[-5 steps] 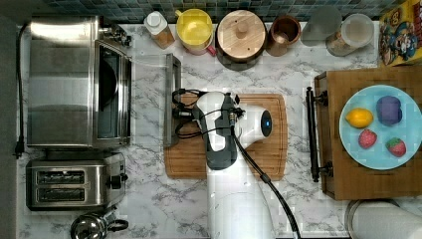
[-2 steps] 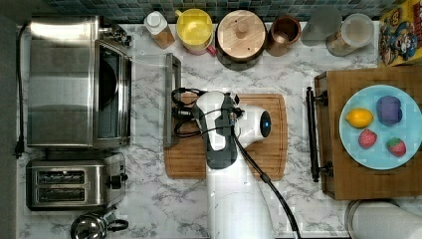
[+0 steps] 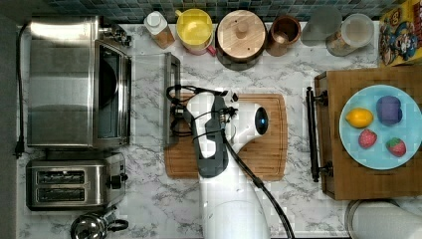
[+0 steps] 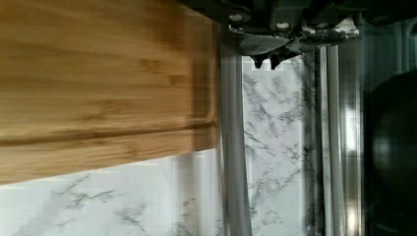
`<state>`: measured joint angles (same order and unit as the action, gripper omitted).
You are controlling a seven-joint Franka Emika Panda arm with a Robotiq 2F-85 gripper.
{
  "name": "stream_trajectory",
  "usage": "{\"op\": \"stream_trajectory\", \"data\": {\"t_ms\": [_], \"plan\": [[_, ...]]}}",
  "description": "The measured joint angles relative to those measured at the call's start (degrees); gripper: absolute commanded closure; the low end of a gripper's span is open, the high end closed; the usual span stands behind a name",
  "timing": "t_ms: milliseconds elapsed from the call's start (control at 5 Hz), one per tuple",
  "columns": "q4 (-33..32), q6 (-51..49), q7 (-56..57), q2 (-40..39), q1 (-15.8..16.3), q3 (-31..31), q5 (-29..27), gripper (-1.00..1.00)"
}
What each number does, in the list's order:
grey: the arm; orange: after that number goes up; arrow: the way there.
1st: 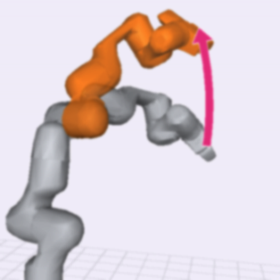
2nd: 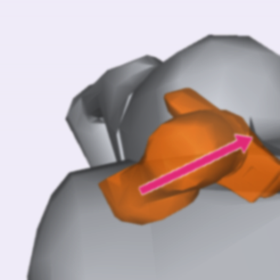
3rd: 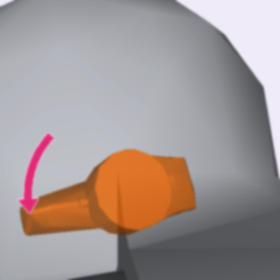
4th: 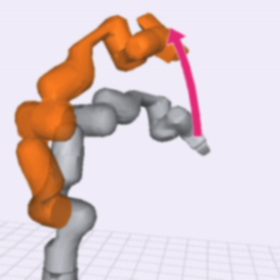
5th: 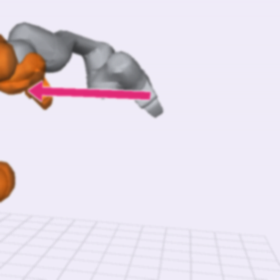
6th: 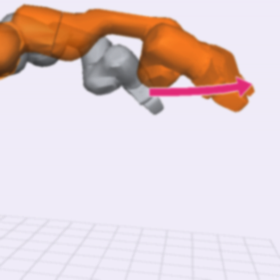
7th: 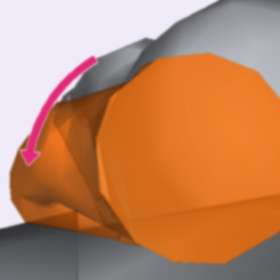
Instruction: Close the oven.
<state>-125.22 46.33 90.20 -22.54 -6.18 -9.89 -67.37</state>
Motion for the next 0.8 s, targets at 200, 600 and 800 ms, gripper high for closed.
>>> {"op": "stream_trajectory", "data": {"t_ms": [200,600,800], "plan": [[0.3,0.0,-4.1,2.3,1.2,-0.3,1.6,1.0],[4.0,1.4,-24.2,4.6,6.0,0.2,26.0,1.0],[4.3,3.7,-29.4,6.9,7.4,-1.4,34.7,1.0]]}}
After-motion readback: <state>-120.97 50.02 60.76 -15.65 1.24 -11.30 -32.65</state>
